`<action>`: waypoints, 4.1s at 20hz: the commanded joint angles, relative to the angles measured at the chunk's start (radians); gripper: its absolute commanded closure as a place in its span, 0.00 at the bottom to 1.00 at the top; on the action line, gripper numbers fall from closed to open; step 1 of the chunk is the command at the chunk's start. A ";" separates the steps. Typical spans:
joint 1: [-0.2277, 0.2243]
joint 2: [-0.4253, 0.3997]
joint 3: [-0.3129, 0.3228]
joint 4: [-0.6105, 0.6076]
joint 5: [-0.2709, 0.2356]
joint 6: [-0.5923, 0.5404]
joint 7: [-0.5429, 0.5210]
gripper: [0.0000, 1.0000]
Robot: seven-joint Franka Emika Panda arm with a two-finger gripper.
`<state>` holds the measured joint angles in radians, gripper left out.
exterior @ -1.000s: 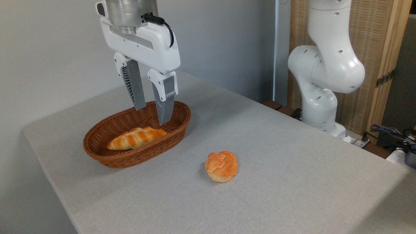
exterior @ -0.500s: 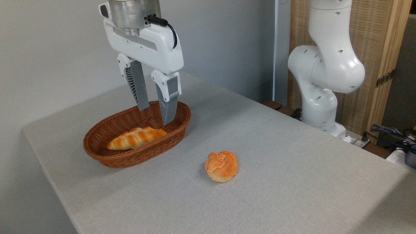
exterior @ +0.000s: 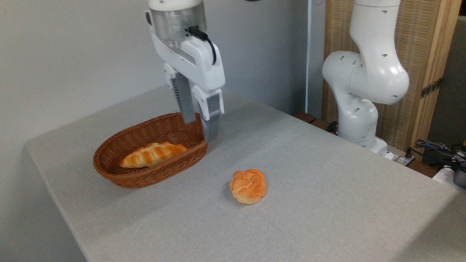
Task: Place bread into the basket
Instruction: 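Move the gripper over the small round roll and lower onto it, then grasp the round roll and lift it toward the basket, then lower the held roll into the basket beside the long roll, then open the gripper to release the roll and raise it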
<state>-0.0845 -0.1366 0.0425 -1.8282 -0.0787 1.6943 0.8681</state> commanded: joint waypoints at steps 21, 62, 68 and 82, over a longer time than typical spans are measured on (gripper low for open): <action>-0.003 -0.097 -0.007 -0.539 0.185 0.361 0.080 0.46; -0.011 0.081 -0.423 -0.148 -0.181 0.266 -0.360 0.00; -0.009 0.081 -0.423 -0.148 -0.176 0.266 -0.356 0.00; 0.020 0.041 -0.278 -0.051 -0.124 0.225 -0.345 0.00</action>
<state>-0.0828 -0.0679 -0.3362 -1.9525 -0.2301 1.9600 0.5128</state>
